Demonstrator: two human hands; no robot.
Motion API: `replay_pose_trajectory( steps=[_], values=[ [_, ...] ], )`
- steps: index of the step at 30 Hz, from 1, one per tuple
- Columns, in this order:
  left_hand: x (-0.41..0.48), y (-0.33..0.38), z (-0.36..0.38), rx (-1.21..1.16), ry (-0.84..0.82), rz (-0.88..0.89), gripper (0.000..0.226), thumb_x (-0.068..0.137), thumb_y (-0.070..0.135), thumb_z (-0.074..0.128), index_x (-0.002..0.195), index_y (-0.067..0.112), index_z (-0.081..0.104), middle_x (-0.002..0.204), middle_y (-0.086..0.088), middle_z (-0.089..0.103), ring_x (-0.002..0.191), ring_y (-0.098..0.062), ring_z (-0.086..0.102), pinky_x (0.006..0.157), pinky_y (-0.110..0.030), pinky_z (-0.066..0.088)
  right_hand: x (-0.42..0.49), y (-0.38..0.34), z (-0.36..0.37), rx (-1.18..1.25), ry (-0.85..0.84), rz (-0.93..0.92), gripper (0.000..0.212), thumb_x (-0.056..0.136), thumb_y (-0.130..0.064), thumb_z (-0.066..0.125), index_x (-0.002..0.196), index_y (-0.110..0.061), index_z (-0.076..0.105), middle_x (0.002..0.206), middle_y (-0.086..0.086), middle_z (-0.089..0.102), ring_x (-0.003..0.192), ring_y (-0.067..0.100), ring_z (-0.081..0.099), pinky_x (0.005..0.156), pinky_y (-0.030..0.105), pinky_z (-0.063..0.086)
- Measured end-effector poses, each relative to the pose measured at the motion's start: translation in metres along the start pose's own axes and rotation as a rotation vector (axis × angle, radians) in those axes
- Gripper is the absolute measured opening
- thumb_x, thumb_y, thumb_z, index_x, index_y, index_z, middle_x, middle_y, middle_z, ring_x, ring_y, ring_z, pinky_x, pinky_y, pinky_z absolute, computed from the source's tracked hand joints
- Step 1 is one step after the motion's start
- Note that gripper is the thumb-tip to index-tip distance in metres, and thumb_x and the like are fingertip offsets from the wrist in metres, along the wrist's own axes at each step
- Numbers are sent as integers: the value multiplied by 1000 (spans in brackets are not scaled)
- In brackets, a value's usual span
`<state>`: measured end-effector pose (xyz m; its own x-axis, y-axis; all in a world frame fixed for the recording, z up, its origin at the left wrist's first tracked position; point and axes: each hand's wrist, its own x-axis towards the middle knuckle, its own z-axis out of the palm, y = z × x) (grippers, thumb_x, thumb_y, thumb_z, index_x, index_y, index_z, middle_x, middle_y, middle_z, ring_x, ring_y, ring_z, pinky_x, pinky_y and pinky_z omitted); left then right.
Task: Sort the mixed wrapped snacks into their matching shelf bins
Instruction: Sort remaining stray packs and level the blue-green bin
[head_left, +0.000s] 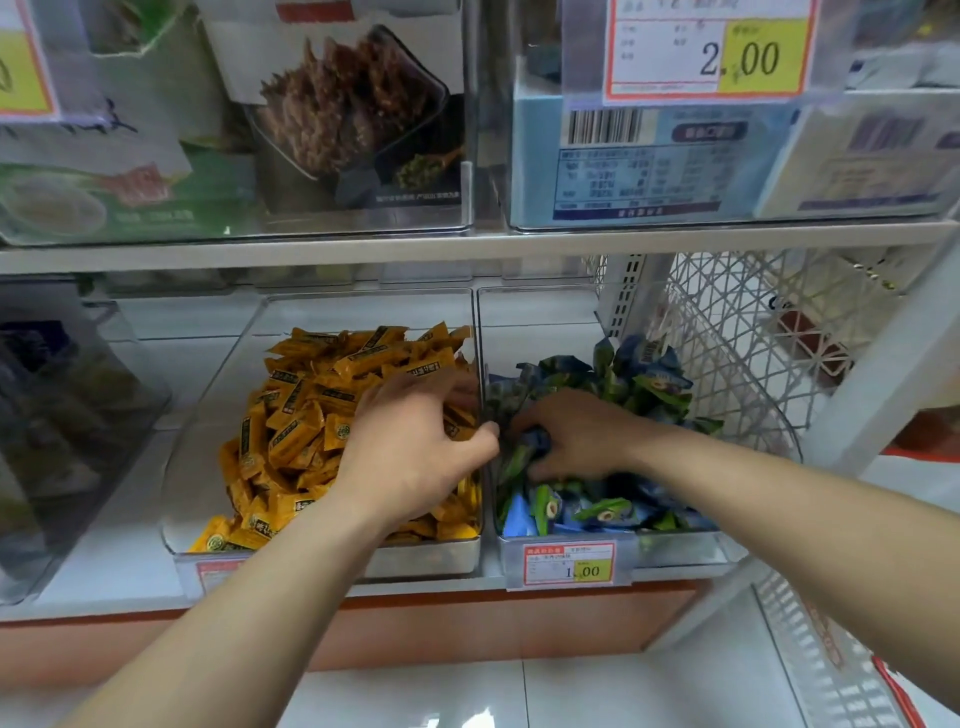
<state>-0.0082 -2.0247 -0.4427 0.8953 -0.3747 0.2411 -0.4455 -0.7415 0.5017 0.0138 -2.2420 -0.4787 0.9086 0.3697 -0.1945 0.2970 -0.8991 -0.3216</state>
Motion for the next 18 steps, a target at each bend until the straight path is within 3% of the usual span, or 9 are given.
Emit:
replay_pose_trajectory(
  steps=[3,4,6,9,10,12,14,16,18],
  values=[
    [0,-2,0,-16,-6,6,40,77,65,51,110,45,58,88,33,58,109,-11,57,97,-46,48,2,18,-33,47,265,26,16,75,-32,76,88,-30,66,90,-8,68,88,17,64,71,32,50],
    [0,-2,0,-20,-3,8,39,78,65,52,111,44,58,90,31,59,110,-11,57,97,-46,47,2,26,-45,37,322,52,14,77,-32,76,83,-30,63,85,-10,65,86,18,64,69,31,48],
    [0,-3,0,-19,1,13,37,80,63,57,112,45,58,89,32,59,110,-10,56,98,-46,47,1,41,-68,-44,265,155,18,81,-36,75,94,-30,65,92,-7,61,95,24,63,76,32,48],
    [1,-6,0,-11,6,21,33,82,61,61,111,45,59,84,36,56,106,-7,56,96,-44,48,-1,45,-81,-338,51,328,57,81,-56,70,131,-34,56,119,5,51,118,35,48,94,40,42],
    [1,-6,0,-8,8,22,33,82,61,61,111,45,59,83,37,54,104,-7,56,95,-43,48,-3,39,-81,-361,119,313,58,80,-57,70,132,-36,55,123,5,50,120,35,46,96,43,43],
    [1,-7,1,-8,13,23,33,81,61,61,110,46,59,82,39,53,103,-6,56,95,-43,48,-6,18,-70,-234,266,107,34,81,-50,68,112,-36,64,110,-6,57,107,24,55,84,36,47],
    [1,-7,2,-2,21,26,32,81,61,60,110,46,59,81,38,53,103,-5,55,96,-43,48,-9,1,-53,-78,57,-14,20,82,-46,70,97,-33,69,92,-15,64,89,10,63,69,27,47],
    [0,-7,2,1,26,32,33,82,60,60,111,44,60,81,37,53,102,-5,55,96,-43,48,-8,-8,-33,-90,-289,64,35,77,-53,74,105,-32,69,93,-16,66,89,11,64,68,26,48],
    [0,-7,2,0,24,42,35,82,61,58,112,44,60,80,38,52,102,-5,57,96,-43,48,-6,-3,-21,-189,-429,159,63,71,-65,73,124,-33,61,111,-12,63,107,17,59,74,27,46]
  ],
)
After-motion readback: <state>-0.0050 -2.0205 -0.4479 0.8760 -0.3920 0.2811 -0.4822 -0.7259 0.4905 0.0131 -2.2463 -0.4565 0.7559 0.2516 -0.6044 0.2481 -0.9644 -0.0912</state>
